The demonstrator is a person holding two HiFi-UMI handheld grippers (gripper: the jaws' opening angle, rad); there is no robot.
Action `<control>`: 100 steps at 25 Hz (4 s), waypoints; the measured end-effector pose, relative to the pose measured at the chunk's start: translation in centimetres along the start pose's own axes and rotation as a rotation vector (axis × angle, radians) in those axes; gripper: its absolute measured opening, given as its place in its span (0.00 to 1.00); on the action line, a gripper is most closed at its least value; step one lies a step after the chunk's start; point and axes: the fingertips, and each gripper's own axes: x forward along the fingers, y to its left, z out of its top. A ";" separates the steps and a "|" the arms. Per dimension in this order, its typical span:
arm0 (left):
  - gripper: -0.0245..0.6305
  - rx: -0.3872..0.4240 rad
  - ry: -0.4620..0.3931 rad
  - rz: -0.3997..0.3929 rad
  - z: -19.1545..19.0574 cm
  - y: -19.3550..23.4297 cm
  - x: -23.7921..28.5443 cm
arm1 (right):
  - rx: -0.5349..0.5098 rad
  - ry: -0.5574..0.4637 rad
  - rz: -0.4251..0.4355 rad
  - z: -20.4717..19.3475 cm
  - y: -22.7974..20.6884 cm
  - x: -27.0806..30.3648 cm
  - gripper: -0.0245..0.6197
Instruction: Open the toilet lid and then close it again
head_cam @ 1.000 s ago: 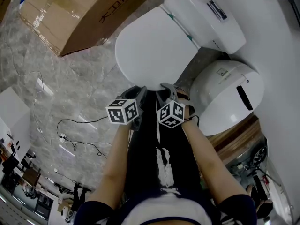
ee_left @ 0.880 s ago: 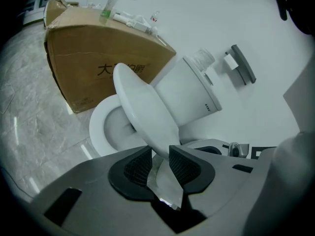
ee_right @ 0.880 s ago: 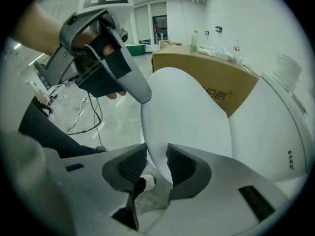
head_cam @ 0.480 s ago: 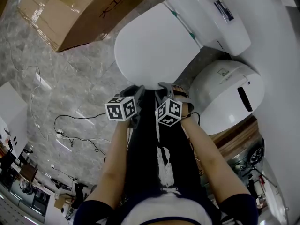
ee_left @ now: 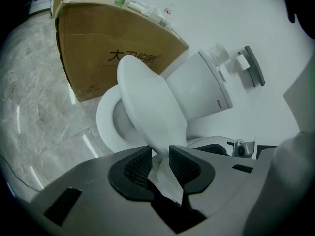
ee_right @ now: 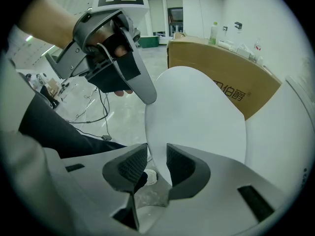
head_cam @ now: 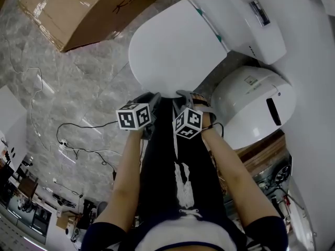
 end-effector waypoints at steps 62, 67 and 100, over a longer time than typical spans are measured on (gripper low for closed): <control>0.21 -0.117 0.214 0.084 -4.9 13.6 11.5 | 0.234 -0.044 0.013 -0.8 -2.6 6.9 0.05; 0.21 -0.124 0.224 0.097 -4.9 14.1 12.0 | 0.248 -0.045 0.014 -1.1 -2.6 7.3 0.05; 0.05 0.230 -0.164 0.180 4.0 2.7 4.3 | 0.540 -0.101 0.048 1.8 -4.2 1.7 0.05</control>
